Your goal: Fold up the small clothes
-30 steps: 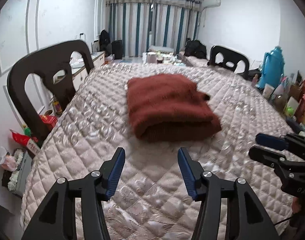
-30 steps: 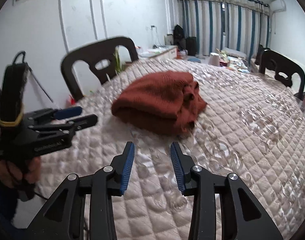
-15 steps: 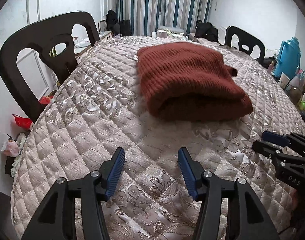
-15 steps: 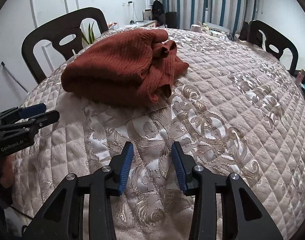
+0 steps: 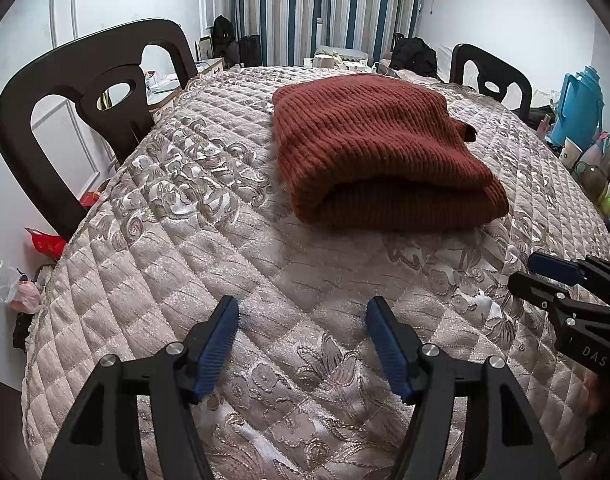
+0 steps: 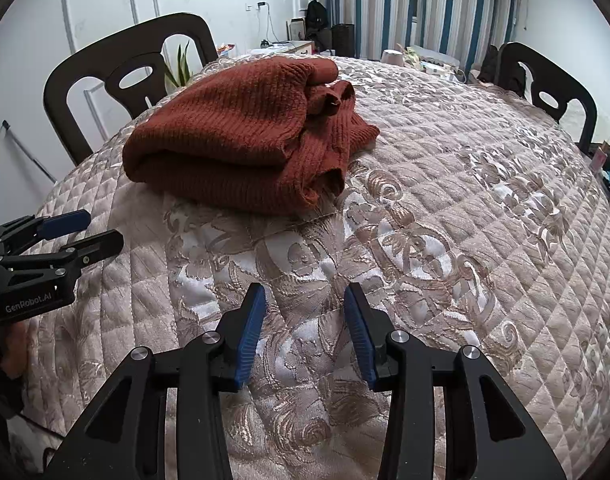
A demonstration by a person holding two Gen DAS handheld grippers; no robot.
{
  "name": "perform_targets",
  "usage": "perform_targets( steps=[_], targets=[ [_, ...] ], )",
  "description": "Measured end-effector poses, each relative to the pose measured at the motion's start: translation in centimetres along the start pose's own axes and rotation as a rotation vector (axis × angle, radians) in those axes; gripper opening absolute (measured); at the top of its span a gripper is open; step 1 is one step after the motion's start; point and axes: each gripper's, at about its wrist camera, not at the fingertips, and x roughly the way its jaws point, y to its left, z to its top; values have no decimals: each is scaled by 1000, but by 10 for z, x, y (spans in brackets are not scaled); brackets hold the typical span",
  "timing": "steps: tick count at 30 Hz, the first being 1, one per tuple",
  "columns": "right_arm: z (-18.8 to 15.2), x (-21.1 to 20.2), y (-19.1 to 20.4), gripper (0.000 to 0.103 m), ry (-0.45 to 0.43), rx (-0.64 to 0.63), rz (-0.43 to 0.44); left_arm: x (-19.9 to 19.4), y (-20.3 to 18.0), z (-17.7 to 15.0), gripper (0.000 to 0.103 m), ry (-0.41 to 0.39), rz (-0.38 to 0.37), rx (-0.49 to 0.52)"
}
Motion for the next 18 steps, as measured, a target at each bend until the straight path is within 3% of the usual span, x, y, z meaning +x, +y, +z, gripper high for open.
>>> perform_targets(
  steps=[7, 10, 12, 18],
  targets=[
    [0, 0, 0, 43, 0, 4, 9, 0, -1, -1, 71, 3, 1, 6],
    [0, 0, 1, 56, 4, -8, 43, 1, -1, 0, 72, 3, 2, 6],
    [0, 2, 6, 72, 12, -33, 67, 0, -1, -1, 72, 3, 2, 7],
    [0, 3, 14, 73, 22, -67, 47, 1, -1, 0, 72, 3, 3, 7]
  ],
)
